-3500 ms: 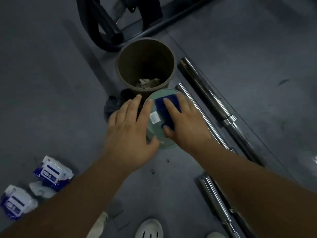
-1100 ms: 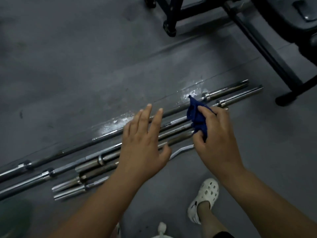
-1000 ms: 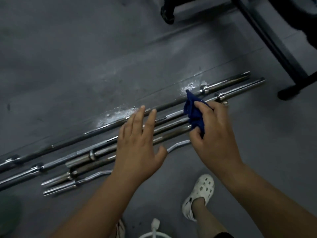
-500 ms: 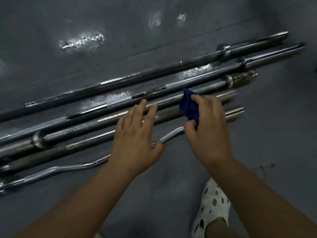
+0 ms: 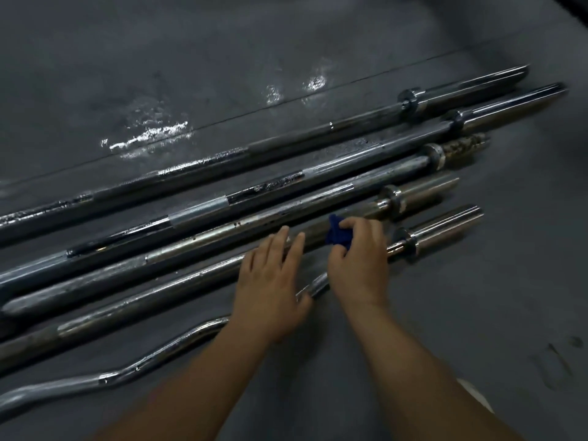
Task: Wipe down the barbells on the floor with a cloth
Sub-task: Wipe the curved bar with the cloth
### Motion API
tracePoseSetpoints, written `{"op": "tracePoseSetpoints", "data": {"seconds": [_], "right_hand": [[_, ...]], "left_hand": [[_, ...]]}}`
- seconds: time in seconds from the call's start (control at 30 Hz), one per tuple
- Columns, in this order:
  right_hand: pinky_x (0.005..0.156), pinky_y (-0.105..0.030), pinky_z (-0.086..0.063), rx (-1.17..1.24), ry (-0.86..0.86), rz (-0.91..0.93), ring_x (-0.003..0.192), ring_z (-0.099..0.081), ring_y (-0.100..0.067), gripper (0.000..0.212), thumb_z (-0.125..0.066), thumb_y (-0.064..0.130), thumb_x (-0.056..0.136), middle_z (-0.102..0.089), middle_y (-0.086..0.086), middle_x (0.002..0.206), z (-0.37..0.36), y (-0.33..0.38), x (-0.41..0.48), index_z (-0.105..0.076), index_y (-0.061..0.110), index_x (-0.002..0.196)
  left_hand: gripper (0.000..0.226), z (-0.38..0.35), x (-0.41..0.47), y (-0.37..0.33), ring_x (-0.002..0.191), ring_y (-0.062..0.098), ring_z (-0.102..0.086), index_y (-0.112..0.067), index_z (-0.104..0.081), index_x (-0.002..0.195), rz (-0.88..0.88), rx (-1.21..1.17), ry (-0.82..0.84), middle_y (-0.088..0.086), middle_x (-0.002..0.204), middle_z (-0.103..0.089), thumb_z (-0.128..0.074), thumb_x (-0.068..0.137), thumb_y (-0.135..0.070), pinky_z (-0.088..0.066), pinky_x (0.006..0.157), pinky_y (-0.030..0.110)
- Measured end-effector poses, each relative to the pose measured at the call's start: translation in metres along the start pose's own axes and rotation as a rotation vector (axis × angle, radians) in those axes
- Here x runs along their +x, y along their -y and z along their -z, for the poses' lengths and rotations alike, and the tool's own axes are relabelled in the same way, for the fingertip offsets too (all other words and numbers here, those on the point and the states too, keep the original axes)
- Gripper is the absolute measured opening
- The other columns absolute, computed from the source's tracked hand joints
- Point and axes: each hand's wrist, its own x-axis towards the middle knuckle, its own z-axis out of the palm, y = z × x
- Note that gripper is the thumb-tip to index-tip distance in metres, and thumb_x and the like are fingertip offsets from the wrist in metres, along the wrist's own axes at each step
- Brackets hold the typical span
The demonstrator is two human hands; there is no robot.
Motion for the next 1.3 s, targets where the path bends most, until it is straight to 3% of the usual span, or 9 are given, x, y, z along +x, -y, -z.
{"op": "tracePoseSetpoints", "data": {"seconds": [0.2,0.37,0.47,0.93,1.1,1.3], "right_hand": [[0.081,-0.040,-0.051,-0.047,0.037,-0.017,0.107,-0.051,-0.025,0.036,-0.060,0.007,0.078,-0.047,-0.002,0.116,0.014,-0.006,-0.013,-0.057,0.017,0.113],[0.079,-0.038,-0.051,-0.049,0.051,0.056,0.106,-0.051,-0.023,0.038,-0.061,0.005,0.077,-0.048,-0.001,0.115,0.030,-0.001,-0.019,-0.056,0.017,0.113],[0.080,-0.037,-0.048,-0.017,0.021,0.161,0.105,-0.050,-0.023,0.038,-0.061,0.001,0.075,-0.050,-0.003,0.113,0.049,0.014,-0.014,-0.058,0.014,0.111],[0.083,-0.039,-0.047,0.012,-0.284,0.695,0.096,-0.050,-0.029,0.046,-0.065,0.002,0.068,-0.052,-0.012,0.108,0.216,0.119,-0.013,-0.057,0.006,0.114],[0.076,-0.035,-0.048,-0.004,-0.393,0.788,0.097,-0.048,-0.026,0.045,-0.064,0.004,0.073,-0.051,-0.011,0.112,0.269,0.165,-0.032,-0.054,0.008,0.117],[0.082,-0.037,-0.047,-0.037,-0.396,0.754,0.102,-0.047,-0.027,0.046,-0.059,0.005,0.074,-0.050,-0.012,0.117,0.259,0.156,-0.033,-0.054,0.008,0.120]], "left_hand": [[0.091,0.015,-0.007,-0.013,0.145,0.030,-0.029,-0.022,-0.021,0.156,0.004,-0.017,-0.052,0.009,0.162,-0.023,-0.050,0.075,-0.052,-0.027,0.115,0.048],[0.093,0.034,-0.009,-0.023,0.152,0.025,-0.004,-0.028,0.003,0.158,0.013,-0.015,-0.109,0.004,0.166,0.003,-0.047,0.084,-0.054,-0.010,0.121,0.044],[0.094,0.062,-0.010,-0.033,0.151,0.023,0.001,-0.029,0.006,0.158,0.031,-0.012,-0.187,0.002,0.166,0.007,-0.048,0.084,-0.052,-0.006,0.121,0.042],[0.099,0.240,-0.087,-0.102,0.152,0.025,-0.001,-0.028,0.008,0.157,0.041,0.162,-0.540,0.002,0.166,0.009,-0.057,0.085,-0.052,-0.005,0.120,0.042],[0.100,0.280,-0.117,-0.106,0.152,0.027,-0.004,-0.027,0.006,0.157,0.027,0.159,-0.659,0.004,0.166,0.004,-0.058,0.085,-0.053,-0.009,0.121,0.045],[0.100,0.272,-0.102,-0.104,0.151,0.027,-0.006,-0.026,0.005,0.157,-0.021,0.162,-0.617,0.004,0.166,0.003,-0.059,0.084,-0.053,-0.011,0.120,0.045]]}}
